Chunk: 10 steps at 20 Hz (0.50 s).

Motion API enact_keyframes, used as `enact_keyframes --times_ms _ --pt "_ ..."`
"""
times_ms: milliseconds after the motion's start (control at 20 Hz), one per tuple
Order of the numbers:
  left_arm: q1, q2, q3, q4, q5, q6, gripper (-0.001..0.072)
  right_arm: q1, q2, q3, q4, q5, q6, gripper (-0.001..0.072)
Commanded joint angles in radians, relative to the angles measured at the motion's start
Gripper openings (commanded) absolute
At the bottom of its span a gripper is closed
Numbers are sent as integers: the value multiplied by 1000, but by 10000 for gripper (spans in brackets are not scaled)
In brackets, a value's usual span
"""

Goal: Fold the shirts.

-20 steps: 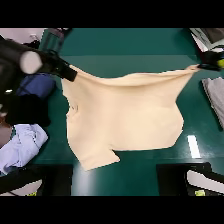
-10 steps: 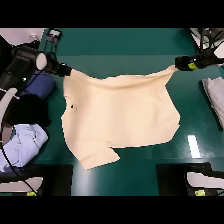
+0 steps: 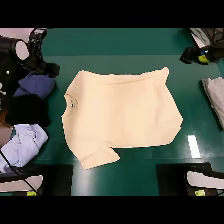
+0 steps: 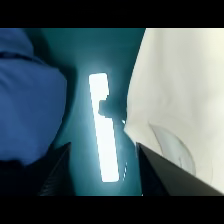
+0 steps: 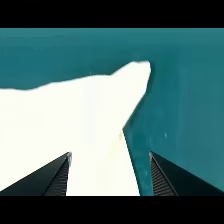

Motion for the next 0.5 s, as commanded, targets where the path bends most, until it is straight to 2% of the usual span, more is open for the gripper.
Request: enact_keyframes --times_ms 0,100,350,450 --pt "3 47 -77 -10 -172 20 502 -16 86 -97 3 71 -28 561" --pt "3 133 -230 -51 -178 1 502 -16 168 -211 3 44 -27 561" --pt "3 478 -675 -280 -141 -43 503 -16 354 -451 4 -9 -29 561" --pt "3 591 -821 -294 -149 -105 503 -16 402 -505 4 -22 -29 560"
